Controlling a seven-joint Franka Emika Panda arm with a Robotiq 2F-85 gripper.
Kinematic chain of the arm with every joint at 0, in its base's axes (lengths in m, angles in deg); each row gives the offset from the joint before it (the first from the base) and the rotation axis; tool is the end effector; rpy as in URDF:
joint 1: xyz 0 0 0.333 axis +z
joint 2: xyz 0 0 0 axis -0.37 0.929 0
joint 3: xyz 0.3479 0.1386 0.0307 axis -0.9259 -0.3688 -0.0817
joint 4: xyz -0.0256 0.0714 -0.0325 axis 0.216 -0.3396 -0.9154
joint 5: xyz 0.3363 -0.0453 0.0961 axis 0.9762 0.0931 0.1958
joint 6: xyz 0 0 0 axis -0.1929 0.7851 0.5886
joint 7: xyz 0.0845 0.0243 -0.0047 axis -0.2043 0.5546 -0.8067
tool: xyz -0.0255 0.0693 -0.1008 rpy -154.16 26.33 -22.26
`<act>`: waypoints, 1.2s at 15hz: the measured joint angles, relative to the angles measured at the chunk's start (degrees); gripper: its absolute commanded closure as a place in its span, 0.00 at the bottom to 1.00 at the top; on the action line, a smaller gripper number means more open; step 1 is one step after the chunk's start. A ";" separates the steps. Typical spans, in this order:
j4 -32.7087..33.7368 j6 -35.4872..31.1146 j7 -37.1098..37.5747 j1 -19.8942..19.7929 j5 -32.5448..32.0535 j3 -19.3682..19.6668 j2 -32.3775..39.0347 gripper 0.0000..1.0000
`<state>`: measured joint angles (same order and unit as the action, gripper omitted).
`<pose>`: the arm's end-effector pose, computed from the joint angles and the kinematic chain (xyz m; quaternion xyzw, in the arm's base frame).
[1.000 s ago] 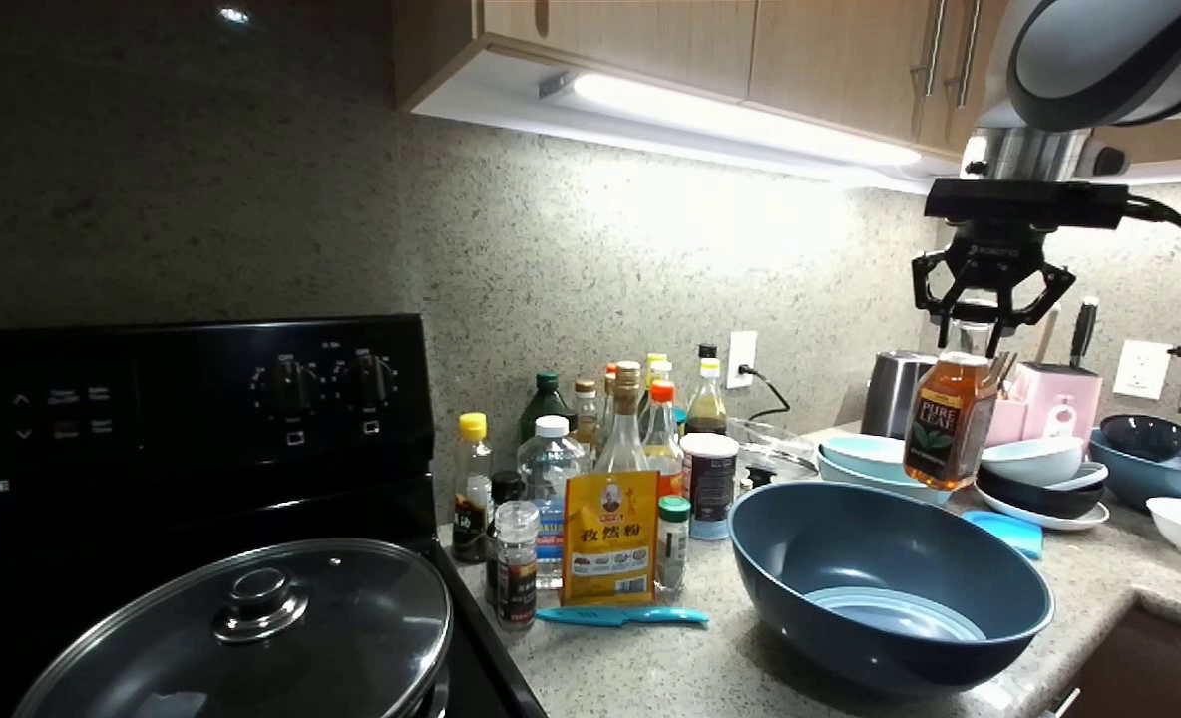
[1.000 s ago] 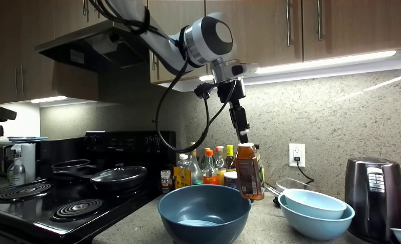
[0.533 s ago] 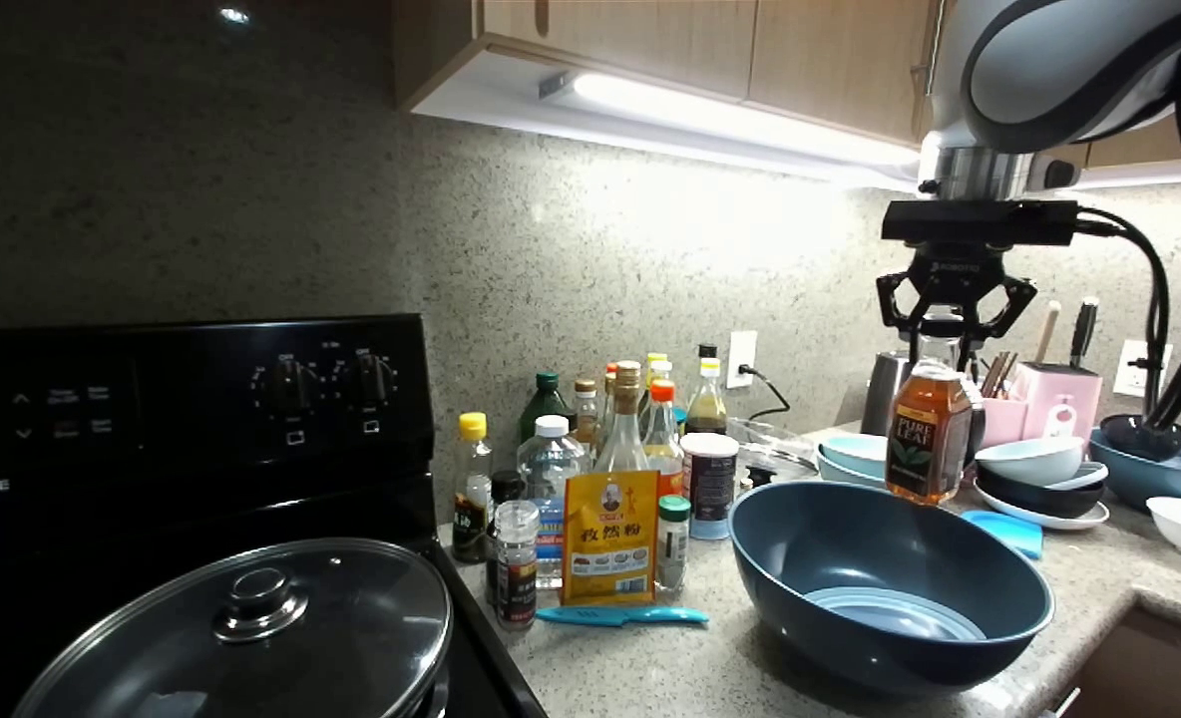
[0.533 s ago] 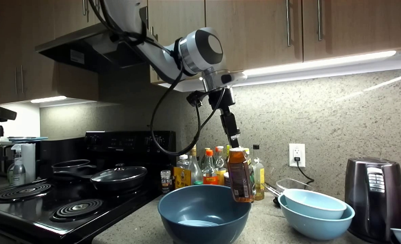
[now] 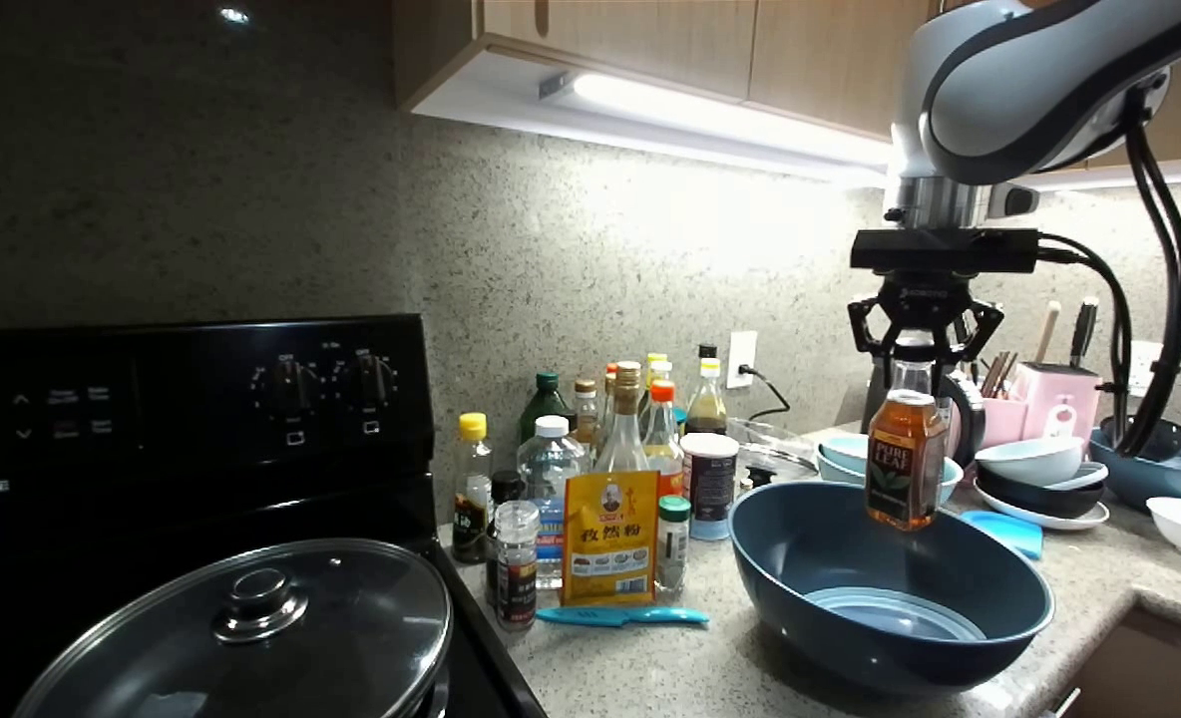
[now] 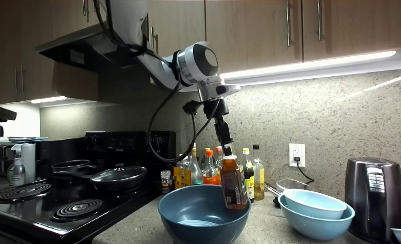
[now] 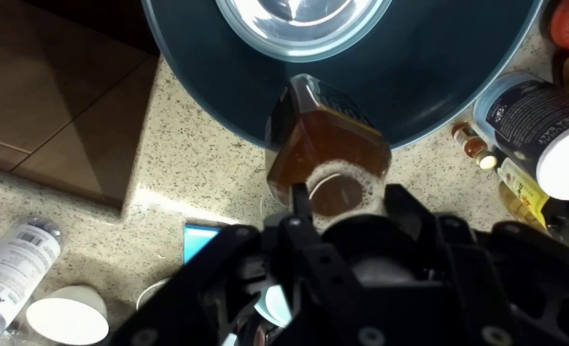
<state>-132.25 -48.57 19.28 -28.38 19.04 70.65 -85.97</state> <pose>0.5156 -0.1110 0.5318 0.8270 -0.5502 0.0953 0.0653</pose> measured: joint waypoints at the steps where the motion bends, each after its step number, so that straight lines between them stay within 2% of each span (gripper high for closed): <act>1: 0.25 0.01 0.00 0.27 0.00 -0.01 0.38 0.82; 12: 3.00 1.40 0.00 2.60 0.10 -0.12 4.05 0.82; 13: 3.14 1.41 0.00 2.64 0.11 -0.12 4.29 0.41; 14: 3.25 1.41 0.00 2.65 0.11 -0.12 4.49 0.30; 18: 4.64 1.47 0.00 2.65 0.11 0.03 4.85 0.07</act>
<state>-127.61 -47.10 19.28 -25.73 19.15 70.68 -81.12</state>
